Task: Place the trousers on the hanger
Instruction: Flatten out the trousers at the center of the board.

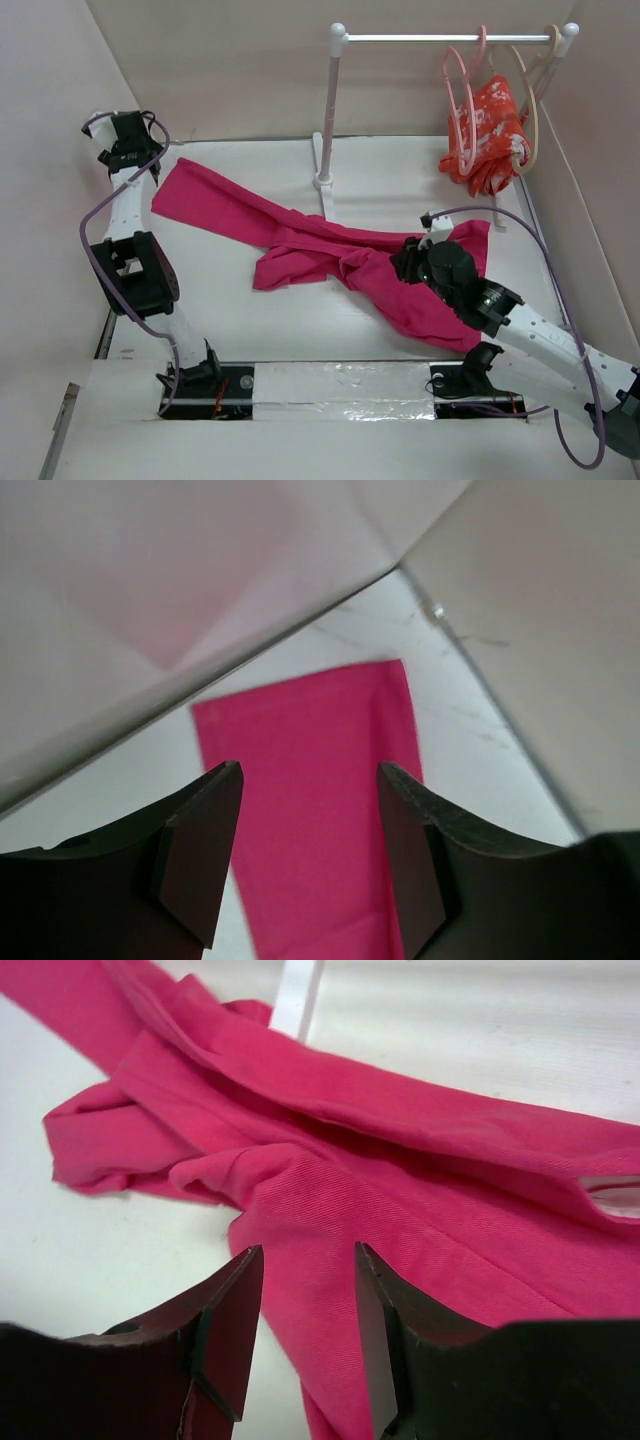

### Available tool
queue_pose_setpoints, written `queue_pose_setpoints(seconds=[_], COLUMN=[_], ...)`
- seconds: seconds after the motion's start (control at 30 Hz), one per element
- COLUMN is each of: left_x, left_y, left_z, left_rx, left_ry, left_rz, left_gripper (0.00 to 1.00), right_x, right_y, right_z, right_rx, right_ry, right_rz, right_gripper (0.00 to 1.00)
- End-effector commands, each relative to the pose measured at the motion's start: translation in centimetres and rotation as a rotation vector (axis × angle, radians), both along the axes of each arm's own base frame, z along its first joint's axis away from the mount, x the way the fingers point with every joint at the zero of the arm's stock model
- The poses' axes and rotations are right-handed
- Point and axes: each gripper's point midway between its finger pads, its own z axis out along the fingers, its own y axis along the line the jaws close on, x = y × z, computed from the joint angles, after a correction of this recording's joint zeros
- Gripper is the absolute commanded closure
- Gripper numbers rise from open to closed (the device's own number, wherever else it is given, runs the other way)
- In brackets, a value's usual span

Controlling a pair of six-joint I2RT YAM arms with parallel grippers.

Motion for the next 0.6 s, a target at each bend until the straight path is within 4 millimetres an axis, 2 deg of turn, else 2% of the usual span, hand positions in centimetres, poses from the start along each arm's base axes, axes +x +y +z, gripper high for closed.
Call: queue_pose_setpoints(seconds=[0.0, 0.03, 0.07, 0.1, 0.13, 0.17, 0.2, 0.23, 0.27, 0.3, 0.33, 0.37, 0.43, 0.47, 0.53, 0.57], left_x=[-1.4, -1.2, -1.4, -1.4, -1.6, -2.3, -3.1, -4.6, -5.3, -6.9, -8.5, -10.9, -13.5, -16.0, -18.3, -20.1], left_y=[-2.2, -3.4, -4.4, -7.0, -8.8, -10.6, -12.7, -16.6, -18.8, -20.7, -24.1, -25.0, -26.7, -27.9, -27.9, -28.5], left_z=[0.7, 0.5, -0.2, 0.3, 0.3, -1.3, -0.5, -3.6, -3.8, -3.1, -3.8, -5.5, -7.3, -10.3, -10.9, -12.6], left_rx=[0.026, 0.021, 0.006, 0.0, -0.012, -0.032, -0.054, -0.085, -0.102, -0.136, -0.139, -0.152, -0.171, -0.169, -0.173, -0.163], left_ry=[0.006, -0.003, 0.0, -0.019, -0.025, -0.005, -0.045, 0.002, -0.022, -0.066, -0.07, -0.076, -0.09, -0.038, -0.052, -0.013], left_rz=[-0.086, -0.117, -0.133, -0.187, -0.221, -0.246, -0.274, -0.347, -0.389, -0.408, -0.471, -0.492, -0.504, -0.542, -0.531, -0.563], left_gripper=[0.46, 0.44, 0.43, 0.43, 0.43, 0.46, 0.46, 0.47, 0.5, 0.51, 0.51, 0.51, 0.5, 0.47, 0.41, 0.34], right_x=[1.0, 1.4, 1.6, 2.0, 2.5, 2.3, 2.3, 2.2, 2.0, 2.0, 2.1, 2.2, 2.2, 2.2, 2.5, 2.3], right_y=[-1.6, -1.8, -1.8, -1.6, -1.5, -0.8, -0.3, 0.7, 1.3, 1.5, 1.2, 0.9, 0.3, -0.2, -1.4, -1.4], right_z=[1.3, 1.4, 1.2, 0.8, 0.9, 0.7, 0.7, 0.7, 0.5, 0.6, 0.3, 0.6, 0.4, 0.6, 0.2, 0.2], right_rx=[-0.007, -0.002, 0.006, 0.006, 0.022, 0.031, 0.035, 0.044, 0.047, 0.045, 0.028, 0.022, 0.002, 0.001, -0.008, 0.005], right_ry=[-0.039, -0.043, -0.04, -0.028, -0.032, -0.018, -0.014, -0.018, -0.018, -0.023, -0.013, -0.019, -0.013, -0.022, -0.017, -0.013], right_rz=[-0.114, -0.133, -0.131, -0.128, -0.128, -0.094, -0.07, -0.037, -0.016, -0.014, -0.031, -0.056, -0.082, -0.099, -0.133, -0.119], right_gripper=[0.66, 0.79, 0.87, 0.98, 1.0, 1.0, 1.0, 1.0, 1.0, 1.0, 1.0, 0.99, 0.92, 0.89, 0.83, 0.79])
